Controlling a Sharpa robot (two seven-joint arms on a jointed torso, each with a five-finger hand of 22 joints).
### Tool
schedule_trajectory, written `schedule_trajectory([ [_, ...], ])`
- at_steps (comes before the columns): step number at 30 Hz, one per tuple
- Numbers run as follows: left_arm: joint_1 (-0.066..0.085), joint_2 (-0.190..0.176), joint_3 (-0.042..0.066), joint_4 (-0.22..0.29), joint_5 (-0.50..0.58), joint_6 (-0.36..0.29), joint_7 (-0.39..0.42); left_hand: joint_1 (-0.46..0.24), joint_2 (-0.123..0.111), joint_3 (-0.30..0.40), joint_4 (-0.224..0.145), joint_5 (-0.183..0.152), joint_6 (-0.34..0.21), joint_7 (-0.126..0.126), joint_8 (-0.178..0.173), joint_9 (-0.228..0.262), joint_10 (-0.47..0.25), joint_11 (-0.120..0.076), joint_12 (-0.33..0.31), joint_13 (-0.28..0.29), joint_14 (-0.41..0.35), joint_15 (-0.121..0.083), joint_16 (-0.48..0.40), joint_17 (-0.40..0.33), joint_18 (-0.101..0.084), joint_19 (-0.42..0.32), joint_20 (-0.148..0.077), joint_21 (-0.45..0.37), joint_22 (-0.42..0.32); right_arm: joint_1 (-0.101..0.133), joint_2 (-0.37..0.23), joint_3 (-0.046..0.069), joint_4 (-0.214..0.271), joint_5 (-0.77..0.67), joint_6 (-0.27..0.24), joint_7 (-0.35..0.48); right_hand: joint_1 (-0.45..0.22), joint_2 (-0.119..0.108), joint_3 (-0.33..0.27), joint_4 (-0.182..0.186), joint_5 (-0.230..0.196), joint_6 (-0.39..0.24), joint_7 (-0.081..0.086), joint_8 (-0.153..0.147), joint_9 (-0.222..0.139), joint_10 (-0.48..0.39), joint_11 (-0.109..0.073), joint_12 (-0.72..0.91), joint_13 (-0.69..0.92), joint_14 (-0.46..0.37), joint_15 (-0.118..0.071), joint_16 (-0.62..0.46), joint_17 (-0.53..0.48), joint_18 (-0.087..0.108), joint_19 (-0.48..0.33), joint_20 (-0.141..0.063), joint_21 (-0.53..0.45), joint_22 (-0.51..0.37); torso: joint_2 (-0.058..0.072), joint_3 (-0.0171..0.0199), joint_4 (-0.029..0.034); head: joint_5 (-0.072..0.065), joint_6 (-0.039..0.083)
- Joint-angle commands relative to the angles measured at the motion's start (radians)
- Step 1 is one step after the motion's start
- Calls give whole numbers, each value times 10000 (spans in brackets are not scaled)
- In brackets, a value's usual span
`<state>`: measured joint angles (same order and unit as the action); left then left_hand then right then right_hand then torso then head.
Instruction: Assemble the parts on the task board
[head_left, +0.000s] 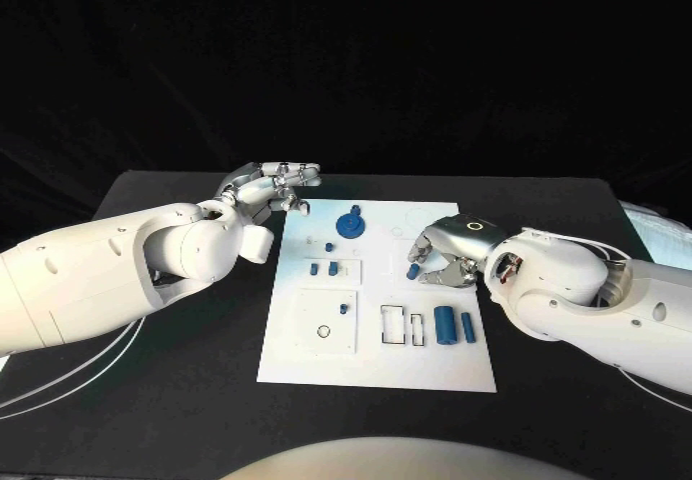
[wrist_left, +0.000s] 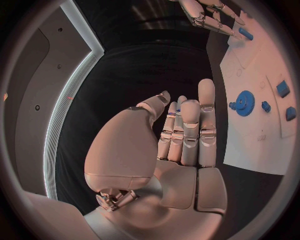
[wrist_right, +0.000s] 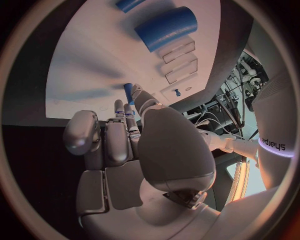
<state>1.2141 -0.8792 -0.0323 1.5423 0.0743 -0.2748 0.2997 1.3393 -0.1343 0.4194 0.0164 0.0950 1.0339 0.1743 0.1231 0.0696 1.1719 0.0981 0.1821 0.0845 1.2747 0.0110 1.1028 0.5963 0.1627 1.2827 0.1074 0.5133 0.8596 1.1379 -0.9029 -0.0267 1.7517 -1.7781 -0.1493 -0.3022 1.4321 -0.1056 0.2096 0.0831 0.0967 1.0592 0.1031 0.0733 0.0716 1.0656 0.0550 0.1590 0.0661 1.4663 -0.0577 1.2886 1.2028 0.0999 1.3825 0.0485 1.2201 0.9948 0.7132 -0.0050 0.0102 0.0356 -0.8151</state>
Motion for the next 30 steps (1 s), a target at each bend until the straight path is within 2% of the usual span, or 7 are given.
schedule_trajectory([
  [1,-5,29,6,4,147,143,17,-5,45,-86,-27,-44,-64,-15,50,-13,-100,-26,65,7,-89,-10,-57,-12,185,-53,1,-69,-24,-37,86,-8,-67,94,387,136,51,100,154,15,35,182,44,59,19,236,35,67,-8,478,57,72,2,76,93,29,23,13,11,-2,-12,12,-23],
  [5,-10,39,6,-18,158,64,3,24,49,-162,-39,-41,-177,31,11,-28,-234,18,59,-12,-116,14,-58,-39,180,-53,14,-99,-47,-82,217,-13,-140,145,392,198,60,120,364,25,50,378,60,79,26,490,31,88,-17,474,170,85,3,67,103,105,25,19,3,-2,-6,30,-44],
  [12,-18,50,5,-38,177,107,-26,27,63,-174,-35,-41,-183,34,12,-26,-242,22,69,-11,-116,19,-51,-32,179,-53,17,-104,-51,-100,327,-15,-221,170,397,208,65,135,606,22,49,515,74,62,23,653,34,36,-27,473,225,112,18,70,115,165,36,36,8,-5,4,36,-84],
  [15,-23,53,5,-41,180,122,-36,27,63,-174,-35,-41,-183,34,12,-26,-242,22,69,-11,-116,19,-51,-32,179,-53,17,-104,-51,-103,365,-16,-271,148,305,173,128,242,852,-14,-21,724,58,112,51,898,2,53,-10,470,254,129,24,70,124,195,48,54,5,-2,-6,37,-102],
  [18,-26,50,5,-43,181,133,-52,27,63,-174,-35,-41,-183,34,12,-26,-242,22,69,-11,-116,19,-51,-32,179,-53,17,-104,-51,-108,411,-17,-346,122,19,136,199,393,1146,-66,-350,889,61,142,78,1101,-11,35,-4,474,268,166,55,69,134,210,66,78,4,0,-13,31,-111],
  [25,-29,51,4,-43,182,175,-85,27,63,-174,-35,-41,-183,34,12,-26,-242,22,69,-11,-116,19,-51,-32,179,-53,17,-104,-51,-125,520,-20,-436,79,-762,67,91,459,1507,-113,-370,1200,26,232,151,1474,-69,-3,22,485,241,250,130,63,167,186,131,168,-3,-4,8,20,-128],
  [30,-35,47,3,-54,182,185,-97,27,63,-174,-35,-41,-183,34,12,-26,-242,22,69,-11,-116,19,-51,-32,179,-53,17,-104,-51,-132,448,-18,-297,97,-1482,92,159,508,1796,-300,-373,1413,-14,321,236,1802,-150,-23,54,508,169,355,239,51,202,119,194,249,-2,-3,-5,26,-113],
])
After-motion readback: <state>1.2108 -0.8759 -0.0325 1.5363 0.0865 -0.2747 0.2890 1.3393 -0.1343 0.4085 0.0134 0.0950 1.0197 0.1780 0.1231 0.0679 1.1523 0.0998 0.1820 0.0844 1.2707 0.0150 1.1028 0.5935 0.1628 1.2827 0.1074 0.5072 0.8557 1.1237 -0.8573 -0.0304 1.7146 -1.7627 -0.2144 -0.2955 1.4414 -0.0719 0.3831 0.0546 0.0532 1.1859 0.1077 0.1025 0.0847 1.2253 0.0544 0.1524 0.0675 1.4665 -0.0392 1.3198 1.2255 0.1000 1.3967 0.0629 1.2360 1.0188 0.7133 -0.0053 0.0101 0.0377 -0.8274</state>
